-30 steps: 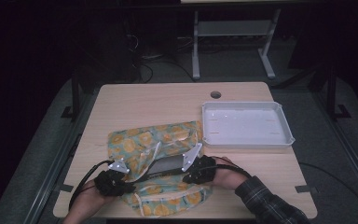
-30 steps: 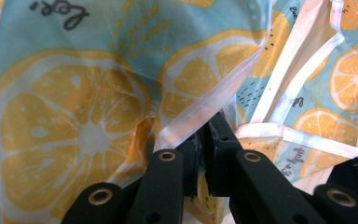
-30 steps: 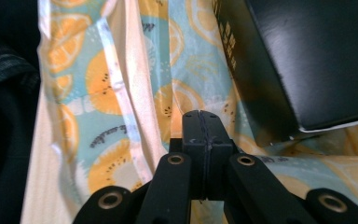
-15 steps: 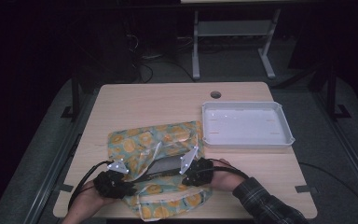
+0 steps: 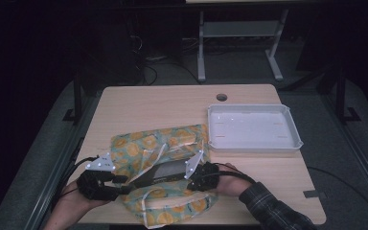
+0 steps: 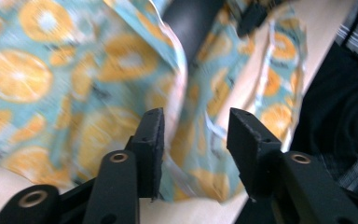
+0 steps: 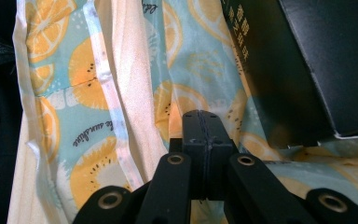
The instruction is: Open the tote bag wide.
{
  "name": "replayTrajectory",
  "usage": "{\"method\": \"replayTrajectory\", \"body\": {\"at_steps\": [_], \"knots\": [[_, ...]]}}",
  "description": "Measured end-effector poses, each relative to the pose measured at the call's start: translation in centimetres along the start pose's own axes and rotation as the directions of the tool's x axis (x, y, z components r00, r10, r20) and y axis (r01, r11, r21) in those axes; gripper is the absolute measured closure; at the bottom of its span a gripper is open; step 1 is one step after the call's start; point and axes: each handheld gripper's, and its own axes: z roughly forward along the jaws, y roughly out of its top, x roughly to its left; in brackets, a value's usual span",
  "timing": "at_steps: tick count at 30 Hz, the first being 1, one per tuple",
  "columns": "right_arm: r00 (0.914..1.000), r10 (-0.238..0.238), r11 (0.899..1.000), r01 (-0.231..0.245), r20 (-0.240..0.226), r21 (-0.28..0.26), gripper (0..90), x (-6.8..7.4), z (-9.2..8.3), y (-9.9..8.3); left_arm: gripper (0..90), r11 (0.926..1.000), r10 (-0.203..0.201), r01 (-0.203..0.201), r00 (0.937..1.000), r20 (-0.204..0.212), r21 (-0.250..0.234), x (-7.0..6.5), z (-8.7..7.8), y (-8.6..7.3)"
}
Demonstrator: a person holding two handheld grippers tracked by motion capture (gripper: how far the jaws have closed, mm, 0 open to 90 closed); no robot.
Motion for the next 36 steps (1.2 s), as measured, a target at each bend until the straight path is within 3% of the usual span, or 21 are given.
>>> {"method": "replayTrajectory", "body": {"at_steps": [6, 13, 20, 25, 31, 36], "knots": [[1.0, 0.002, 1.0, -0.002, -0.001, -0.001, 89.2, 0.0, 0.0, 0.0, 45.7, 0.9995, -0.025, 0.024, 0.9993, -0.03, -0.019, 0.8, 1.4, 1.6], [1.0, 0.003, 1.0, -0.003, -0.001, -0.002, 89.2, 0.0, 0.0, 0.0, 44.0, 0.9999, 0.015, -0.015, 0.9996, -0.024, 0.007, 1.0, 3.4, 2.8], [1.0, 0.001, 1.0, -0.001, -0.002, -0.002, 89.2, 0.0, 0.0, 0.0, 68.5, 0.9993, 0.006, -0.006, 1.0, -0.006, 0.037, 2.0, 4.2, 2.8], [1.0, 0.002, 1.0, -0.002, -0.002, -0.002, 89.2, 0.0, 0.0, 0.0, 87.5, 0.9997, -0.001, 0.001, 1.0, -0.002, 0.026, 2.4, 4.3, 2.9], [1.0, 0.007, 1.0, -0.007, -0.006, -0.005, 89.2, -0.1, 0.0, -0.1, 89.0, 0.9999, -0.01, 0.01, 0.9993, -0.036, 0.01, 3.4, 3.8, 2.8], [1.0, 0.005, 1.0, -0.005, -0.005, -0.004, 89.2, -0.1, 0.0, -0.1, 89.2, 0.9988, -0.049, 0.049, 0.9956, -0.08, 0.005, 4.8, 4.0, 2.1]]}}
